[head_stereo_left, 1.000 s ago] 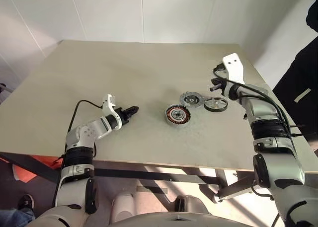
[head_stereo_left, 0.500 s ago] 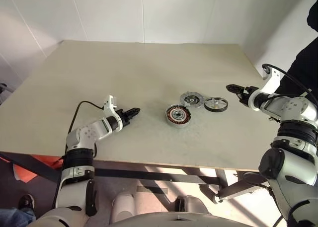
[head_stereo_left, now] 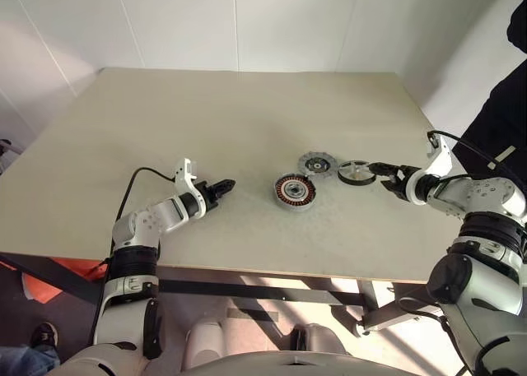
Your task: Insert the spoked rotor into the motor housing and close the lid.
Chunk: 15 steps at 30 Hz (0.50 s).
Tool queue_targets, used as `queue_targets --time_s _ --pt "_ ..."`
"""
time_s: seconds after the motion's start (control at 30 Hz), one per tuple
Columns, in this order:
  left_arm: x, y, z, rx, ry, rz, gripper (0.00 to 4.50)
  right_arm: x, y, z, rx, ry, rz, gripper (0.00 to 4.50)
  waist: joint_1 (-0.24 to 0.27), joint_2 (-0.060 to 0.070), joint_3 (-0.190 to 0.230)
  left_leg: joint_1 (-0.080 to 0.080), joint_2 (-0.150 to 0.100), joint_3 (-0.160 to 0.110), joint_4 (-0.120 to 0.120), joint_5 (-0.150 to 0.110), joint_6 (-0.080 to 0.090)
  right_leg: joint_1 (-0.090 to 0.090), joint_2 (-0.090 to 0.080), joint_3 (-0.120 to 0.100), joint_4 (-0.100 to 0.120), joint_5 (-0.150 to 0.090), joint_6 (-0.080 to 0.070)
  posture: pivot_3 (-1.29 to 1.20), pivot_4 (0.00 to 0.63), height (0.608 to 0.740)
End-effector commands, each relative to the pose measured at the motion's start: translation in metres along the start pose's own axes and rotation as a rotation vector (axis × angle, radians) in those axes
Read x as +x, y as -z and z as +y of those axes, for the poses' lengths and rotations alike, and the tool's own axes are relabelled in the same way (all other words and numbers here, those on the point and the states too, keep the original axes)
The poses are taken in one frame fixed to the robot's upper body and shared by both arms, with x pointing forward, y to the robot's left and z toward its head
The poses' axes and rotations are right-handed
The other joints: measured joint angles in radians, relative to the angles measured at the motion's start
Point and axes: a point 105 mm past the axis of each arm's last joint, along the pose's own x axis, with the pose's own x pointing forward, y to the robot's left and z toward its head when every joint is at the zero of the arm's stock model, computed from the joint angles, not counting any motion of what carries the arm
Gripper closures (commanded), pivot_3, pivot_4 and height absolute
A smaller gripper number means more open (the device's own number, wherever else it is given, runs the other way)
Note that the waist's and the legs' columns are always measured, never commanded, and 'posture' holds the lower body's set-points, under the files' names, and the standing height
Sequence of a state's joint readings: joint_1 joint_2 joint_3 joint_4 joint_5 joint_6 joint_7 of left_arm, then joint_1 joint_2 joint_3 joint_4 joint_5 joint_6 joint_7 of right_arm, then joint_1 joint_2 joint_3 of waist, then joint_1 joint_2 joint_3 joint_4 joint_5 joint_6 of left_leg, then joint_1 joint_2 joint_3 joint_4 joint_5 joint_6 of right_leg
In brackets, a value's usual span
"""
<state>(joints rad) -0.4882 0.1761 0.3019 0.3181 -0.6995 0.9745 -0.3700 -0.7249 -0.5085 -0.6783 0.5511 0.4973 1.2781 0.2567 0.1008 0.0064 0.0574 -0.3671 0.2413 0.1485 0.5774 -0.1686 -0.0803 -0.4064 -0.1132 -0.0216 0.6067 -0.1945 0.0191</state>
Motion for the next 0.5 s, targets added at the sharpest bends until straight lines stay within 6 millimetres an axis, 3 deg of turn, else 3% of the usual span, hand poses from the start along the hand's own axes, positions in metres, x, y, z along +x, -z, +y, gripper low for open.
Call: queue_targets --time_s 0.03,0.1,0.2,0.4,0.5 --pt "-0.002 -0.004 -0.003 0.023 0.007 -0.008 2.77 -0.004 -0.008 0.019 -0.011 -0.077 -0.033 1.11 0.000 0.000 0.000 0.000 0.000 0.000 0.000 0.000 0.000 0.000 0.000 0.000 0.000 0.000 0.000 0.00 0.000 0.740" --pt "-0.003 -0.004 -0.002 0.023 0.005 -0.008 2.77 -0.002 -0.006 0.024 0.000 -0.096 -0.027 1.11 0.001 0.000 0.000 0.000 0.000 0.000 0.000 0.000 0.000 0.000 0.000 0.000 0.000 0.000 0.000 0.00 0.000 0.740" --pt "-0.003 -0.004 -0.002 0.022 0.002 -0.010 2.77 0.001 -0.004 0.028 0.018 -0.110 -0.028 1.70 0.001 0.000 0.000 0.000 0.000 0.000 0.000 0.000 0.000 0.000 0.000 0.000 0.000 0.000 0.000 0.00 0.000 0.740" --pt "-0.003 -0.007 -0.001 0.026 -0.002 -0.018 2.77 0.009 0.001 0.035 -0.019 -0.103 -0.035 3.74 -0.001 0.001 0.000 0.000 0.000 0.000 0.000 0.000 -0.001 0.000 0.000 0.000 0.000 0.000 0.000 0.00 0.000 0.740" --pt "-0.003 -0.008 -0.001 0.029 -0.003 -0.017 2.77 0.011 0.000 0.036 -0.019 -0.102 -0.050 3.74 0.000 0.001 0.000 0.000 0.000 0.000 0.000 0.000 -0.001 0.000 0.000 0.000 0.000 0.000 0.000 0.00 0.000 0.740"
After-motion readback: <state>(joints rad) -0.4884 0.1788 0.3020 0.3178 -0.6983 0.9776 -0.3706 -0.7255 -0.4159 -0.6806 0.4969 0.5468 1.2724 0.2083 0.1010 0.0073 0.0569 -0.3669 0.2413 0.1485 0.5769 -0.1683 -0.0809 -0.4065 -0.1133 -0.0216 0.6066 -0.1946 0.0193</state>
